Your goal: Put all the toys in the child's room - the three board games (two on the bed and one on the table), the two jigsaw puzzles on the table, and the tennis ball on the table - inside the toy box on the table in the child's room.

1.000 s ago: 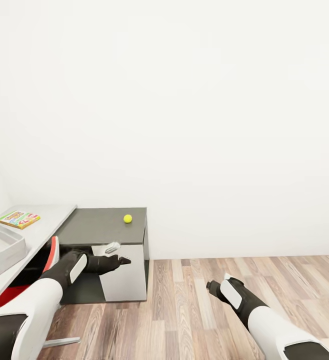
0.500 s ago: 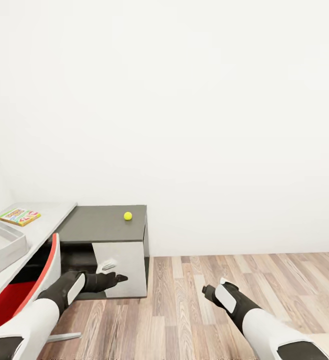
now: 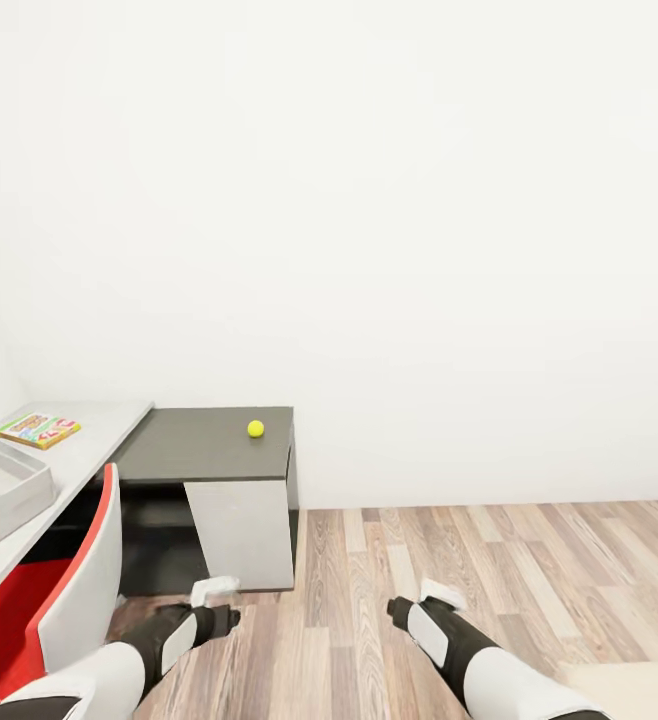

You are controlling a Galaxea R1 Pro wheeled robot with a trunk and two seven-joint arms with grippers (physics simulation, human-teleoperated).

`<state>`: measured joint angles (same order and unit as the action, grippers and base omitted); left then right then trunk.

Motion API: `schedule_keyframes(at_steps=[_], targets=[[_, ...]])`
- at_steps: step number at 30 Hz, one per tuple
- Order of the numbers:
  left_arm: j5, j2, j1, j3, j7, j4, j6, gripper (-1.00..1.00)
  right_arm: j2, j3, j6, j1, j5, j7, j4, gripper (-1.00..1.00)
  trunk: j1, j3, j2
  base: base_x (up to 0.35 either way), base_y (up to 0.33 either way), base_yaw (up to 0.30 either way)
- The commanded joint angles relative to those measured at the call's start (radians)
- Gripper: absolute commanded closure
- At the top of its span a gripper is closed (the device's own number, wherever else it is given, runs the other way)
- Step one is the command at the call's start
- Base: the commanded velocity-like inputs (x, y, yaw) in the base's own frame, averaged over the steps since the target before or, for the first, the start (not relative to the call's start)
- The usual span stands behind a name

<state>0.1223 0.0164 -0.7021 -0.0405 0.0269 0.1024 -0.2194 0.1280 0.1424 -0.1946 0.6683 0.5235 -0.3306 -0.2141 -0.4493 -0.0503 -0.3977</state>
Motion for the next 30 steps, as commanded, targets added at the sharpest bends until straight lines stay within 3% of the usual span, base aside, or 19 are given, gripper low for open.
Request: schedule_keyframes(at_steps=[1, 3, 4, 7, 15, 30], targets=[[0.007, -0.009, 0.009, -0.004, -0.014, -0.010, 0.018, -1.00, 0.001, 0.008, -0.004, -0.006, 0.004, -0.007, -0.001, -1.00, -0.001, -0.002, -0.002, 0.000, 0.000, 0.000], [0.006, -0.019, 0.019, -0.003, -0.024, -0.016, 0.041, -1.00, 0.001, 0.008, -0.002, -0.010, 0.002, -0.007, -0.001, -1.00, -0.001, -0.002, -0.002, 0.000, 0.000, 0.000], [-0.001, -0.041, 0.034, -0.003, -0.037, -0.024, 0.090, -1.00, -0.001, 0.008, 0.007, -0.016, 0.002, -0.007, 0.000, -1.00, -0.001, -0.002, -0.002, 0.000, 0.000, 0.000], [-0.021, -0.046, 0.038, -0.001, -0.041, -0.026, 0.105, -1.00, 0.001, 0.008, 0.040, -0.018, 0.002, -0.007, 0.001, -1.00, -0.001, -0.002, -0.002, 0.000, 0.000, 0.000], [-0.057, -0.043, 0.040, 0.000, -0.041, -0.023, 0.114, -1.00, 0.001, 0.008, 0.082, -0.019, 0.004, -0.007, 0.001, -1.00, -0.001, -0.002, -0.002, 0.000, 0.000, 0.000], [-0.062, -0.040, 0.041, 0.012, -0.037, -0.020, 0.118, -1.00, 0.002, 0.008, 0.084, -0.019, 0.004, -0.007, 0.001, -1.00, -0.001, -0.007, -0.002, 0.000, 0.000, -0.105]])
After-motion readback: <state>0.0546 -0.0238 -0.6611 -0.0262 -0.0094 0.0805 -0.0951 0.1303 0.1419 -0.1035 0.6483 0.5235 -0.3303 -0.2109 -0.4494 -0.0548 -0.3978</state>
